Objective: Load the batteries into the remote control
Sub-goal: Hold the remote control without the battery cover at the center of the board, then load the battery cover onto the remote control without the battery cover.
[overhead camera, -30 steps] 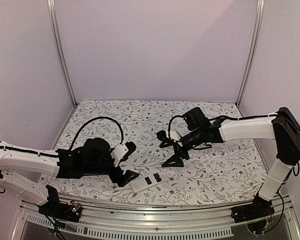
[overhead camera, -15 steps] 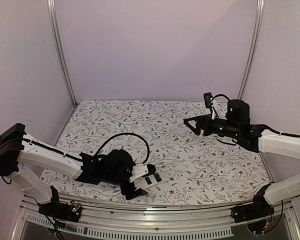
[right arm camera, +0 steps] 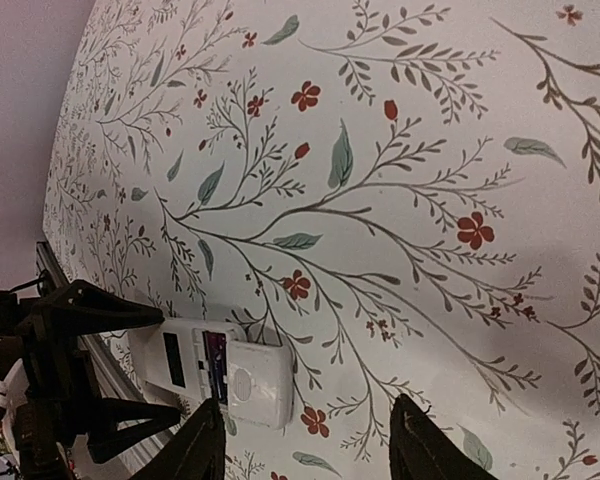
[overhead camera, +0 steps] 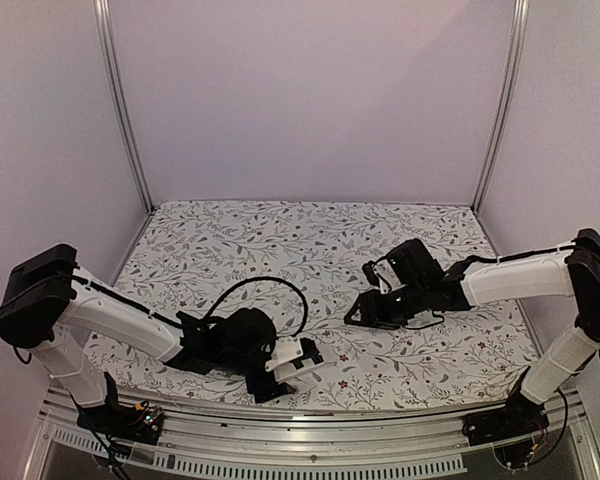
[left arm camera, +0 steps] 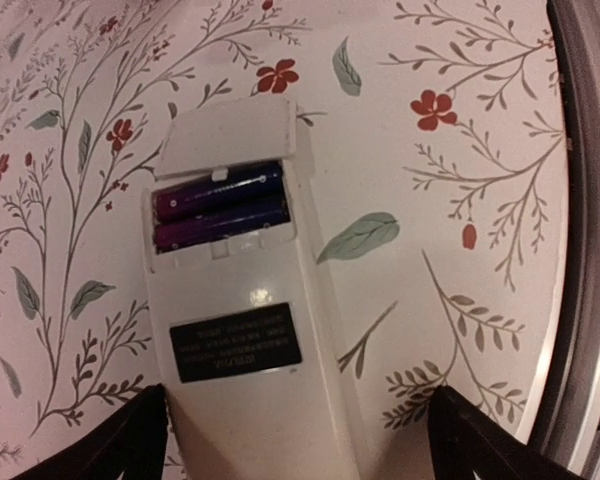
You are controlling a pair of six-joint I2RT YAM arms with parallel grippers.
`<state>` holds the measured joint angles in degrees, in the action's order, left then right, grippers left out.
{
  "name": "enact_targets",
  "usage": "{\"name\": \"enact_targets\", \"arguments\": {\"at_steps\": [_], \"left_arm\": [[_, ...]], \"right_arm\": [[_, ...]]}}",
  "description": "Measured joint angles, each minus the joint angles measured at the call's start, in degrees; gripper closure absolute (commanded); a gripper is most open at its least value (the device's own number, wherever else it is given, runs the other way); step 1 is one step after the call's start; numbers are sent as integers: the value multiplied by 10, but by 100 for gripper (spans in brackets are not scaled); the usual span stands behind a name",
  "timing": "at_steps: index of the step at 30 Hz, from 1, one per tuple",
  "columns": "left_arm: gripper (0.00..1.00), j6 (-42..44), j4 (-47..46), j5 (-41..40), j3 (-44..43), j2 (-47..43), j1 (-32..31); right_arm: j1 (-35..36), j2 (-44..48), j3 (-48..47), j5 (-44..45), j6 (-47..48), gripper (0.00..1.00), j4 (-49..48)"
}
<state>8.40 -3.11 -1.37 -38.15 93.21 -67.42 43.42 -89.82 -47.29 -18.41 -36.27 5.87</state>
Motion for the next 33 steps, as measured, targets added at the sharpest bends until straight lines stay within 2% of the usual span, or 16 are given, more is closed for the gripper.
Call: {"name": "enact_targets", "arguments": {"at_steps": [4,11,26,33], "left_arm": [[14,5,-13,-4,-7,14,-1],[20,11,-17,6,-14,22,-1],[29,12,17,7,-60,52,0],[31,0,31,4,-67,53,0]], "right_arm": [[31,-32,0,-12,-20,53,5],[67,-90,-2,-40,-45,54,-7],[68,-102,-3,-50,-55,59,-29],[76,-85,10,-24,-90,60,-22]]}}
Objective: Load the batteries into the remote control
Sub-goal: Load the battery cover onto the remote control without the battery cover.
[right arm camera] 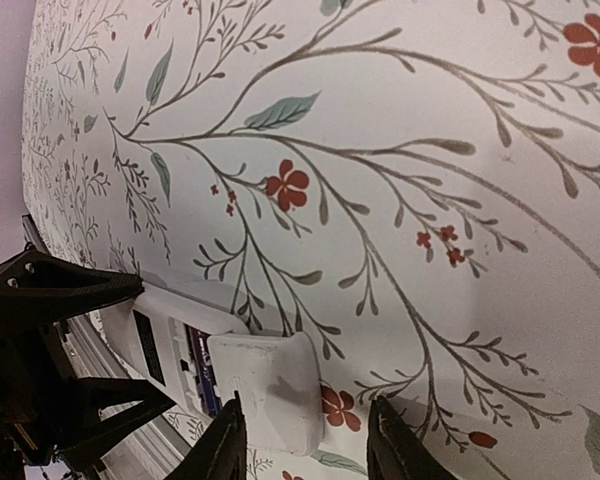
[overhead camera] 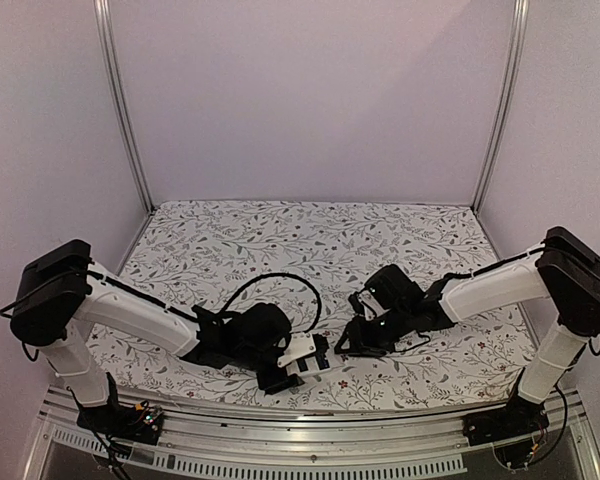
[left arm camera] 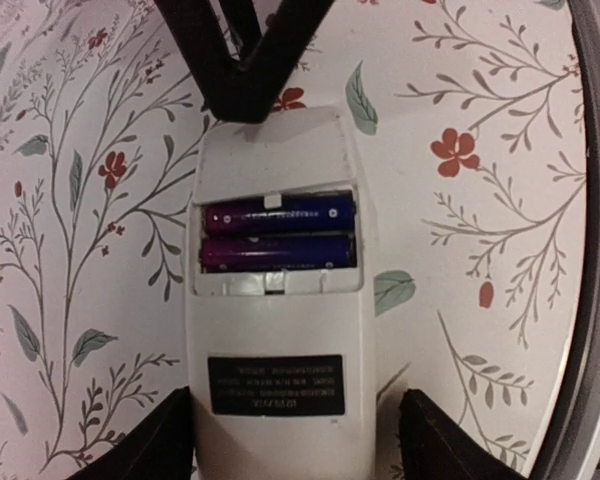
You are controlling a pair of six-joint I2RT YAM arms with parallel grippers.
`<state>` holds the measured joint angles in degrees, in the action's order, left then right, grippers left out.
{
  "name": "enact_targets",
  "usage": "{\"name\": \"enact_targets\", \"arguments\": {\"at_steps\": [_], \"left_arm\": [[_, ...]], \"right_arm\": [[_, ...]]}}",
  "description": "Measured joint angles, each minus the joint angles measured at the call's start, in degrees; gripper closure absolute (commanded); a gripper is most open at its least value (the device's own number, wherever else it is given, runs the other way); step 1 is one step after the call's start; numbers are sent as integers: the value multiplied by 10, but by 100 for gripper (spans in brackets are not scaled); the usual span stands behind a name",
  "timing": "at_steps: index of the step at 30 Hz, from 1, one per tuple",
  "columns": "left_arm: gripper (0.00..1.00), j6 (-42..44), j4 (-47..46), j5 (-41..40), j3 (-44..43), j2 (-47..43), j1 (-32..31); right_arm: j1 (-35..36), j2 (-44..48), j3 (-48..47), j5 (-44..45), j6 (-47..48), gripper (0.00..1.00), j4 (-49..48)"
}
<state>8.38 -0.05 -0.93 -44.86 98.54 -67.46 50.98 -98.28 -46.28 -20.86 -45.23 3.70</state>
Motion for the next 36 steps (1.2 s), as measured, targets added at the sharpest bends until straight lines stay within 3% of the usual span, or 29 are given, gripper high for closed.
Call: {"name": "enact_targets", "arguments": {"at_steps": [22,36], "left_arm": [[38,-9,1,-5,0,1,0],[38,-11,1,-8,-2,3,0]], "right_arm": [[30,-6,1,13,-31,69,-15],[38,-15,-10,14,-29,70,-13]]}}
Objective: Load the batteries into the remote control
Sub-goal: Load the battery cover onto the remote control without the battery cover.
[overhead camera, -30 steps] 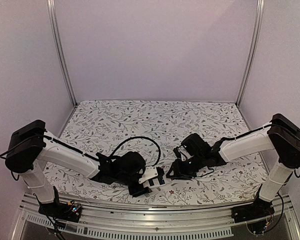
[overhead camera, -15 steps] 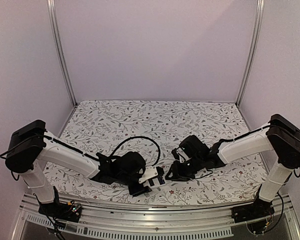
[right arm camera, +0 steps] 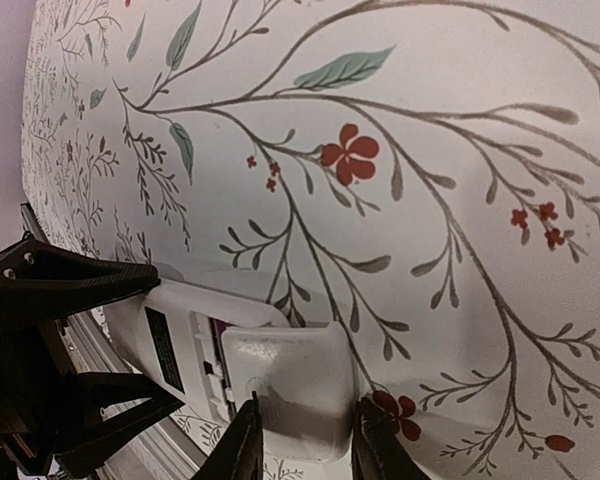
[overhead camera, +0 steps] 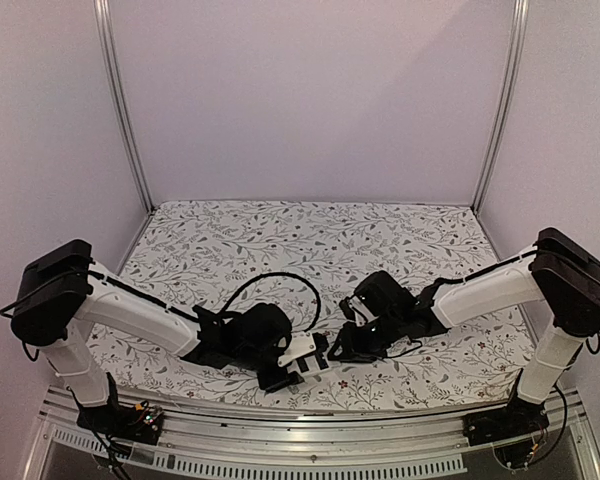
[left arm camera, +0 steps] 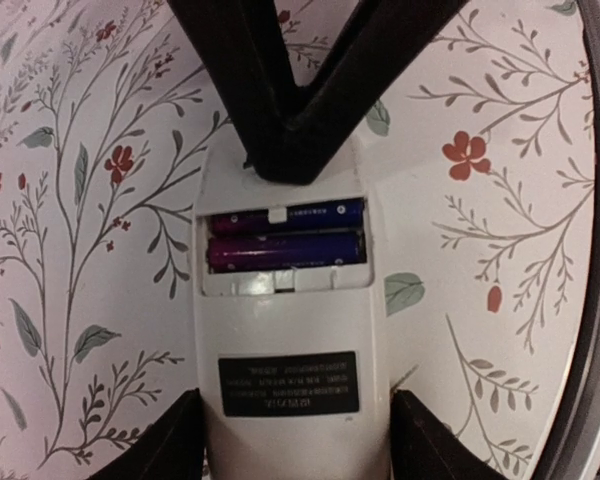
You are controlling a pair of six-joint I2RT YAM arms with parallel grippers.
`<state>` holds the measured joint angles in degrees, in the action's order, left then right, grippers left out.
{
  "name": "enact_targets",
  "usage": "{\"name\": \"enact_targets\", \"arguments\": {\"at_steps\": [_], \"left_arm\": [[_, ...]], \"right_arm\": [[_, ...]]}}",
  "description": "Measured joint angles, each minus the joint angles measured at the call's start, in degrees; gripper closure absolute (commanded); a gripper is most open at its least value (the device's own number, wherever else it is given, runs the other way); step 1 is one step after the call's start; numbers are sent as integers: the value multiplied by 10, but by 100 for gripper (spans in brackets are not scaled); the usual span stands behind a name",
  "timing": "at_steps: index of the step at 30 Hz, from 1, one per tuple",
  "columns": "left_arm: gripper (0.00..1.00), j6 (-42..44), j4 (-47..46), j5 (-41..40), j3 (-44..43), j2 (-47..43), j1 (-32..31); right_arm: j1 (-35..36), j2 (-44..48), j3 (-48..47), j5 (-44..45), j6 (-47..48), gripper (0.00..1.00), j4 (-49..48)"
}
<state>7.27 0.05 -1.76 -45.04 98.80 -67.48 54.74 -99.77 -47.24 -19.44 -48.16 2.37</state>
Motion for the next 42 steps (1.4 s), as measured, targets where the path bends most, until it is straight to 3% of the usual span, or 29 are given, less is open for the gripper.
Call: {"name": "enact_targets", "arguments": {"at_steps": [18,32,42], "left_arm": [[39,0,-2,-2,0,1,0],[38,-2,-3,-2,0,1,0],[38,-4,-9,-1,3,1,0]], "right_arm": [[25,-2,-37,21,18,73,42],[30,-8,-75,58,53,63,112],[30,-27,-76,50,59,60,96]]}}
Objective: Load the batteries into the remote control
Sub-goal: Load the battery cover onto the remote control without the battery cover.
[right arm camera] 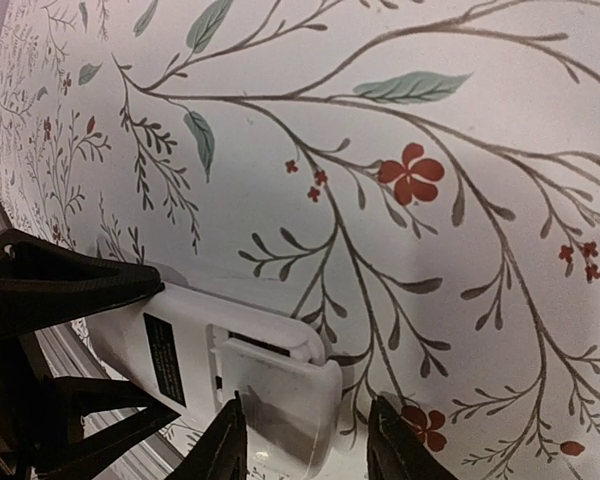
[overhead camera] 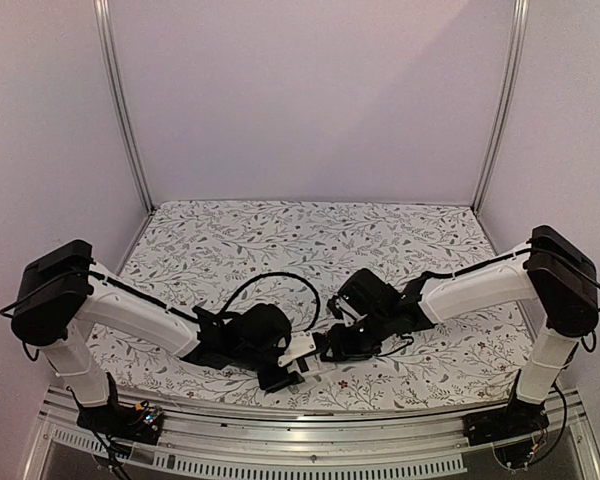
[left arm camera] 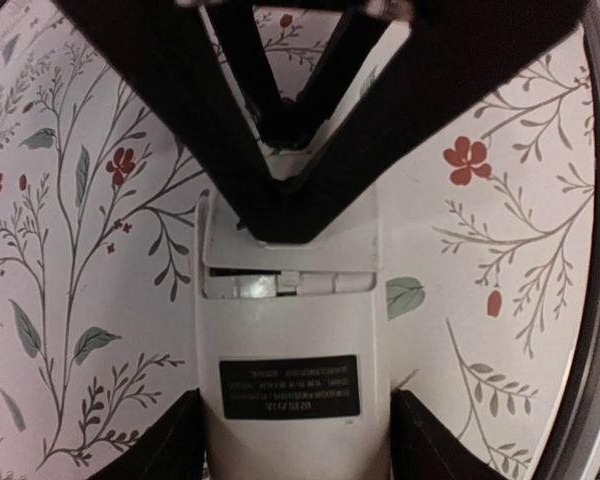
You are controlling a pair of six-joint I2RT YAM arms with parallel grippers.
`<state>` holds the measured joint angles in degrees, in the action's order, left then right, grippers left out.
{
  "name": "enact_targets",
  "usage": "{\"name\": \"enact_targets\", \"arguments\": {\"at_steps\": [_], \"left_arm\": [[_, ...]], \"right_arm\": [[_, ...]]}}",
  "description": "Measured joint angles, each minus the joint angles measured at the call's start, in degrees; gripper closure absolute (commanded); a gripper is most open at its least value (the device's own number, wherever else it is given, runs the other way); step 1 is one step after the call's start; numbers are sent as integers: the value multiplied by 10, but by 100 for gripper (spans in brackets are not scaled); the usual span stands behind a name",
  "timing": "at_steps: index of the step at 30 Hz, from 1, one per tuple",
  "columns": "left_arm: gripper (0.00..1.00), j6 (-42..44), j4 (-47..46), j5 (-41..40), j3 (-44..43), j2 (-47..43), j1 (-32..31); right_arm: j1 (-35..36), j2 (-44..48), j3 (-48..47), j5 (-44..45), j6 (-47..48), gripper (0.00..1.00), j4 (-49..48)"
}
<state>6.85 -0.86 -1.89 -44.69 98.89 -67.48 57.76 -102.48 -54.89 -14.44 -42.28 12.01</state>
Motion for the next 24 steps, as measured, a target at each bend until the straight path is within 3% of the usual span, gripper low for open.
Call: {"name": "enact_targets", "arguments": {"at_steps": [10,24], "left_arm": [[38,0,-9,0,6,-3,0],[39,0,-23,2,12,-3,0]], "right_arm": [[0,-11,1,-16,3,71,-31],[0,-12,1,-15,6,73,-42]]}}
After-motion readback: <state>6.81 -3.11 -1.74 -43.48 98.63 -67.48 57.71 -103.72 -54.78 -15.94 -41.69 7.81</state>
